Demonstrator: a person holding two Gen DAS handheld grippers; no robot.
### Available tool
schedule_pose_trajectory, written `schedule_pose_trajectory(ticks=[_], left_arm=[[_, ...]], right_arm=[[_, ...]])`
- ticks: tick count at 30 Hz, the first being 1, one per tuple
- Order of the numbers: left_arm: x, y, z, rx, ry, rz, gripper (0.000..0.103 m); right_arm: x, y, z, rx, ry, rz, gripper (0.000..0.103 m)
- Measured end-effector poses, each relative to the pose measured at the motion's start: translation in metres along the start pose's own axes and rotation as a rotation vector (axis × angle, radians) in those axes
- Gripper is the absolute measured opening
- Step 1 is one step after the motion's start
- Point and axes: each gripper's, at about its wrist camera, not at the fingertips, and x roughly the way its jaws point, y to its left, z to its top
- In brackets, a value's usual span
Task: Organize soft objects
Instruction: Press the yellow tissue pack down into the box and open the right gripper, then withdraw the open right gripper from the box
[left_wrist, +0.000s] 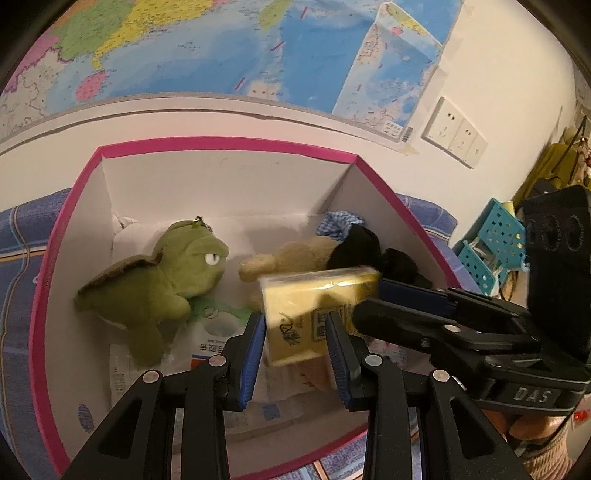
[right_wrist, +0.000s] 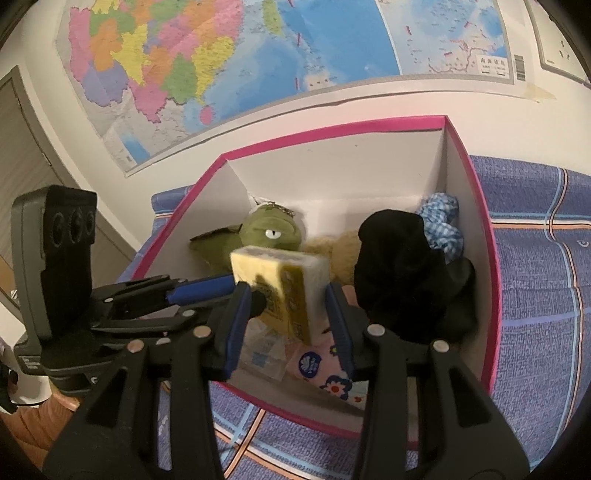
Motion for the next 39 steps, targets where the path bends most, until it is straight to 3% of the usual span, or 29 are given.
schedule_pose_trajectory(ticks=[3, 8, 11, 14, 16, 19, 23, 28, 39], left_arm=[[-0.001, 0.001, -0.001, 0.0, -0.004, 0.012, 0.034], [-0.01, 0.0, -0.006, 0.006, -0.029, 0.044, 0.064], [-0.022, -0.002, -0.012, 0.016, -0.052, 0.07, 0.073], [-0.038, -0.006, -0.021, 0.04, -0.092, 0.109, 0.085], [-0.054, -0.01, -0.028, 0.058, -0.135, 0.136, 0.087], [-0.074, -0.015, -0.041, 0.072, -0.186, 0.168, 0.103], [-0.09, -0.021, -0.064, 0.089, -0.226, 0.226, 0.103], [-0.092, -0.017, -0.087, 0.046, -0.209, 0.307, 0.103], [-0.092, -0.031, -0.119, 0.097, -0.192, 0.345, 0.103]], right_arm=[[-0.001, 0.0, 0.0, 0.009, -0.01, -0.014, 0.046], [-0.007, 0.0, -0.003, 0.014, -0.016, -0.012, 0.047], [-0.015, 0.004, -0.009, -0.003, -0.023, -0.012, 0.059], [-0.028, 0.014, -0.016, -0.051, -0.043, -0.03, 0.062], [-0.04, 0.022, -0.023, -0.095, -0.067, -0.054, 0.07], [-0.061, 0.034, -0.037, -0.159, -0.114, -0.097, 0.087], [-0.081, 0.048, -0.06, -0.229, -0.164, -0.158, 0.096], [-0.084, 0.05, -0.083, -0.201, -0.165, -0.222, 0.096], [-0.082, 0.057, -0.113, -0.167, -0.125, -0.203, 0.096]])
